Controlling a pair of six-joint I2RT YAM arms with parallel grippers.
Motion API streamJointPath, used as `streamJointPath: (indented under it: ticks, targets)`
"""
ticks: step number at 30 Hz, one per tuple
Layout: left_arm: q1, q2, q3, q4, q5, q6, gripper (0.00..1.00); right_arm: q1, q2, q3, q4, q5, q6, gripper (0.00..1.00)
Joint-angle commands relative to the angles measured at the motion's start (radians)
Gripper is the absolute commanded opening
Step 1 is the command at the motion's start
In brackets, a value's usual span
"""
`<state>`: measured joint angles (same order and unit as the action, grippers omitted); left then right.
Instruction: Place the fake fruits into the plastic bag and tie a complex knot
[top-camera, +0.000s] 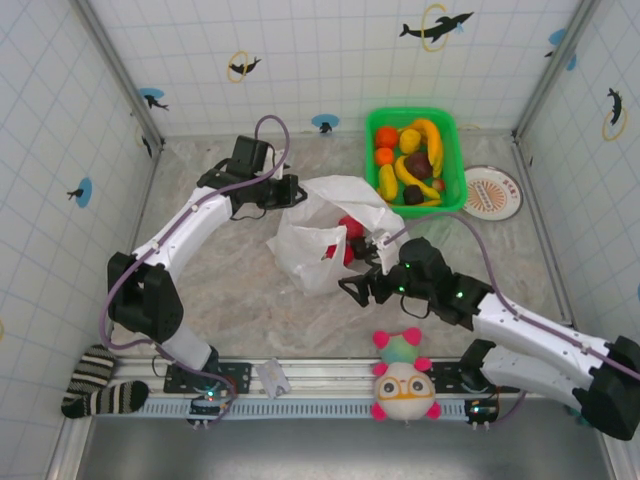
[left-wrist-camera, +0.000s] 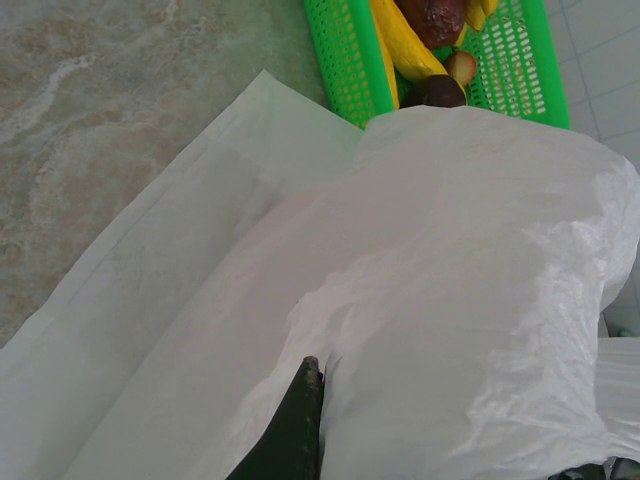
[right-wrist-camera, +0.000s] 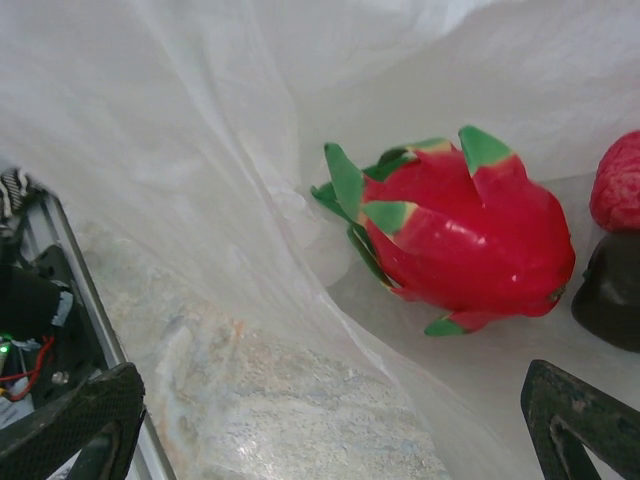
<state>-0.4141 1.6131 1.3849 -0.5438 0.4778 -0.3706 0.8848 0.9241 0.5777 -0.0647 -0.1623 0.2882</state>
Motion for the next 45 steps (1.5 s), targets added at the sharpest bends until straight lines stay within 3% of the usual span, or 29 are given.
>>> streamJointPath:
  ticks: [1, 4, 12, 16, 21, 30, 35, 41, 45]
  targets:
    - [0.003, 0.019, 0.034, 0.016, -0.012, -0.01, 0.08, 0.018, -0.076, -0.024, -0.057, 0.004, 0.016, 1.0]
    - [0.003, 0.014, 0.028, 0.02, -0.014, -0.008, 0.08, 0.017, -0.155, 0.004, -0.14, 0.038, 0.021, 1.0]
    - [0.003, 0.007, 0.024, 0.03, 0.007, -0.007, 0.23, -0.024, -0.251, 0.232, -0.334, 0.02, -0.016, 1.0]
    - [0.003, 0.006, 0.025, 0.03, 0.008, -0.005, 0.26, -0.097, -0.275, 0.304, -0.351, -0.066, -0.028, 1.0]
    - [0.003, 0.001, 0.023, 0.023, -0.004, -0.001, 0.29, -0.277, -0.277, 0.394, -0.369, -0.042, -0.024, 1.0]
    - [0.003, -0.015, 0.04, -0.005, -0.052, 0.028, 0.43, -0.541, 0.039, 0.524, -0.478, 0.189, 0.005, 1.0]
    - [0.003, -0.019, 0.049, -0.014, -0.065, 0.037, 0.45, -0.653, 0.298, 0.562, -0.38, 0.187, 0.038, 1.0]
    - [0.003, -0.025, 0.054, -0.039, -0.091, 0.052, 0.41, -0.706, 0.63, 0.727, -0.327, 0.163, 0.05, 1.0]
    - [0.006, -0.021, 0.065, -0.061, -0.139, 0.054, 0.33, -0.7, 0.809, 0.882, -0.348, 0.19, 0.038, 0.94]
